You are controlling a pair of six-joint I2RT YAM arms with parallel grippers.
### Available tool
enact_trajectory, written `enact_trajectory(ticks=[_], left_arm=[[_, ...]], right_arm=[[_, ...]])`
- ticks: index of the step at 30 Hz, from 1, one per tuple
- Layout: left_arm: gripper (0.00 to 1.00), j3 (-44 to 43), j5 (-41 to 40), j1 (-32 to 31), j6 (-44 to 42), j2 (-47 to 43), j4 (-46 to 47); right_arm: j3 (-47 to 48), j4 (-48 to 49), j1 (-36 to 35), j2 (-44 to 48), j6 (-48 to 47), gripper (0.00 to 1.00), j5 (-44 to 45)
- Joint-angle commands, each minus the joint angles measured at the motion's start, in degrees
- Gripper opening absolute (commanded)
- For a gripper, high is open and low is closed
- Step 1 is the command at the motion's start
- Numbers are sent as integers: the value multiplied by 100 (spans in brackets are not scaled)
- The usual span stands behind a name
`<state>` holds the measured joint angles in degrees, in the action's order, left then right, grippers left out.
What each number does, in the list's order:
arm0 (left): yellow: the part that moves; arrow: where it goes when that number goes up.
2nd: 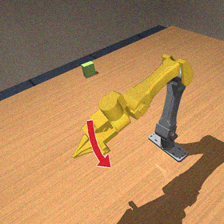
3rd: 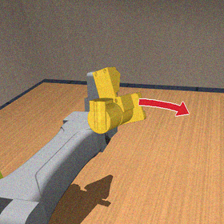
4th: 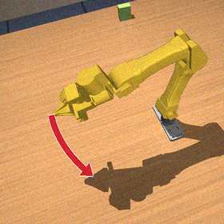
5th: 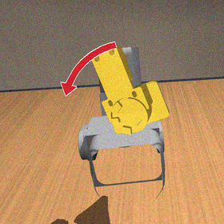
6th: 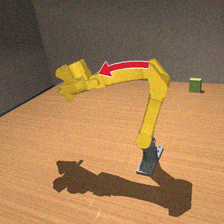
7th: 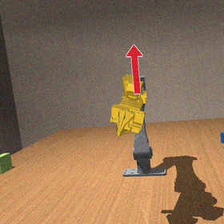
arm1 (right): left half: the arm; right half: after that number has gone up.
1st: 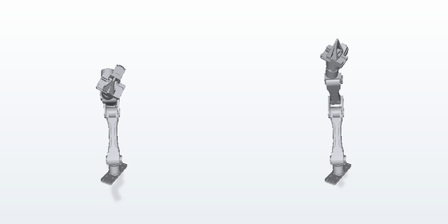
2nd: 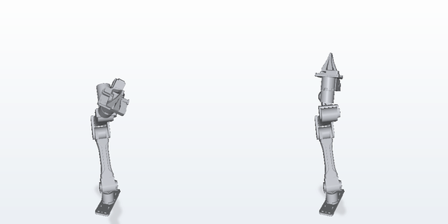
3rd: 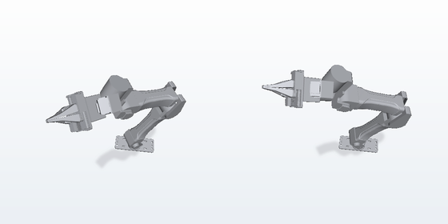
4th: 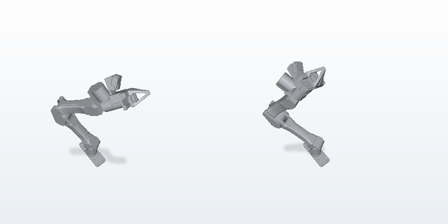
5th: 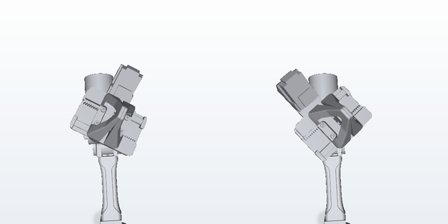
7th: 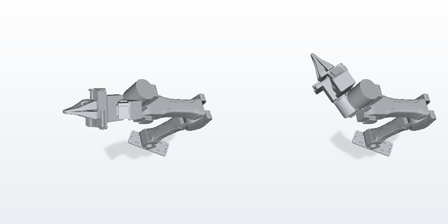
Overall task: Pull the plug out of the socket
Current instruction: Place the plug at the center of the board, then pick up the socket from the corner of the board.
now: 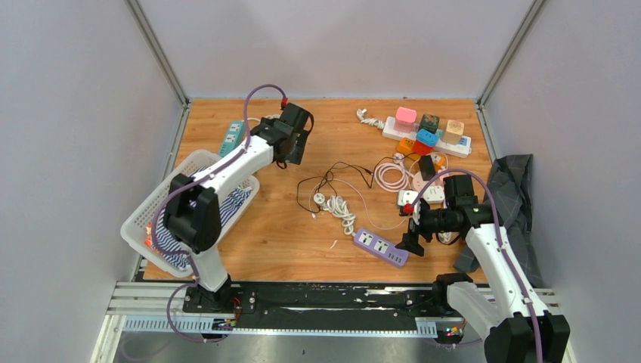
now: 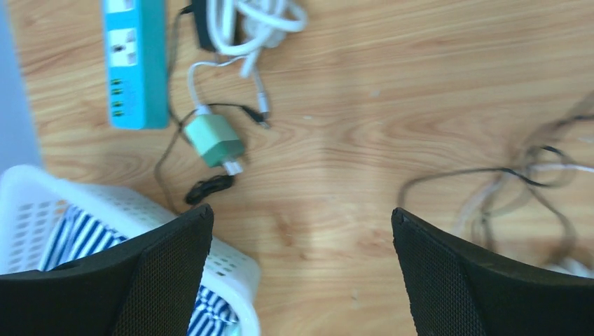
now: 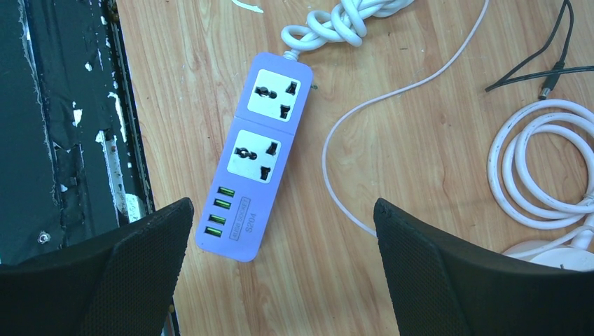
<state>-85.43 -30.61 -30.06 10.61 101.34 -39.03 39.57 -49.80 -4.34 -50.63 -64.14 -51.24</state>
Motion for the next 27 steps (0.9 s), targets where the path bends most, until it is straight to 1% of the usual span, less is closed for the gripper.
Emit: enact_trajectory(ticks=[1,4,8,12,16,23,25,27], left_arm=[[100,299,2156,27,33,-514,102],[100,891,3516,-33,55,-1088,710],[100,1808,4699,-206,216,-1905,1848],[100,2530,5469,-546,308,-2577,2855],[100,3118,5907,-1177,89,-2967,3790],[100,3159,5918,-2527,-1356,-2771,3827],[100,3246,6059,-2969,-2169,-2739,3824],[100,3391,6035,-3430,-3002,-2681,3823]], right_arm=[[-82,-188,100,25,-105,100,-175],[-81,-201,101,26,-118,100,-183],[-81,-213,100,26,-132,100,-180],[-72,-214,115,29,-126,100,-175],[-64,-214,146,31,-126,100,-174],[-54,-232,218,42,-129,100,-206],[-55,-232,236,36,-130,100,-211],[-55,-232,245,44,-132,100,-211]])
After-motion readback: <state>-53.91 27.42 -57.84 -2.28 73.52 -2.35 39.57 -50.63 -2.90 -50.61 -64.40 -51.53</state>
